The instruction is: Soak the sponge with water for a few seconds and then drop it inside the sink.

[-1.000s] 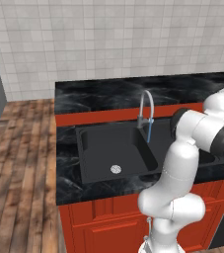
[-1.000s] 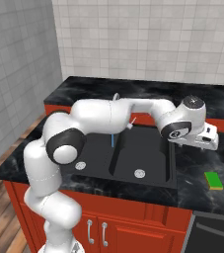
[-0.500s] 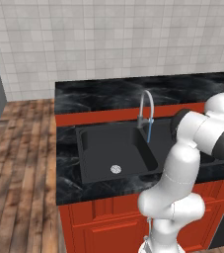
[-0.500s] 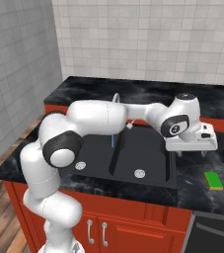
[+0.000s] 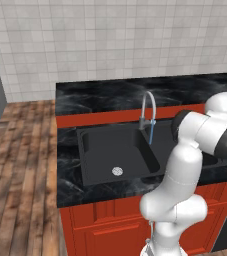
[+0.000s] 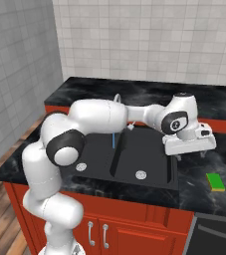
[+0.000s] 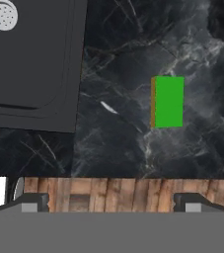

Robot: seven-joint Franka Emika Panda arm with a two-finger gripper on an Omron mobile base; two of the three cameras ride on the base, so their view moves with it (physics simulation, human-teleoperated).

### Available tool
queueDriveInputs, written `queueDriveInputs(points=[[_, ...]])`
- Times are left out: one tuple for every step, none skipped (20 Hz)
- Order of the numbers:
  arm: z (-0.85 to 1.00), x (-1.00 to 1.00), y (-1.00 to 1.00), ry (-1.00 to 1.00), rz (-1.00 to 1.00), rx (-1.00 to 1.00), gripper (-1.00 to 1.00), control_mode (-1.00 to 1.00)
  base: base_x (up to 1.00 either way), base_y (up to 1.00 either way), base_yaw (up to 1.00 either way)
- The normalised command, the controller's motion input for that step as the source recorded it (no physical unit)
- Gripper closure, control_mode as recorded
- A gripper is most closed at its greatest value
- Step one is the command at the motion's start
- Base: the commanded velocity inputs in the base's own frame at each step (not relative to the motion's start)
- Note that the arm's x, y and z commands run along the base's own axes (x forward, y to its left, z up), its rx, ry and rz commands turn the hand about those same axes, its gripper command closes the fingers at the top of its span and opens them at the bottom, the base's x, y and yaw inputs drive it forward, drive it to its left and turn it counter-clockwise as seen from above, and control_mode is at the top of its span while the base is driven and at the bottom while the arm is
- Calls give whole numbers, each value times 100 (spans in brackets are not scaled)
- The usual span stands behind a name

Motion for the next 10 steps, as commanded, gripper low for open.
queueDriveInputs(points=[[0, 0, -3, 4, 14, 13, -100, -100, 0, 0, 0], [0, 0, -2, 3, 14, 16, -100, -100, 0, 0, 0], [0, 0, -4, 0, 14, 20, -100, -100, 0, 0, 0], [0, 0, -6, 0, 14, 23, -100, -100, 0, 0, 0], [0, 0, -9, 0, 13, 25, -100, -100, 0, 0, 0], [0, 0, -12, 0, 13, 28, -100, -100, 0, 0, 0], [-1, 0, -14, 0, 13, 28, -100, -100, 0, 0, 0], [0, 0, -13, 0, 12, 25, -100, -100, 0, 0, 0], [0, 0, -14, 0, 12, 21, -100, -100, 0, 0, 0], [0, 0, -13, 0, 11, 16, -100, -100, 0, 0, 0]])
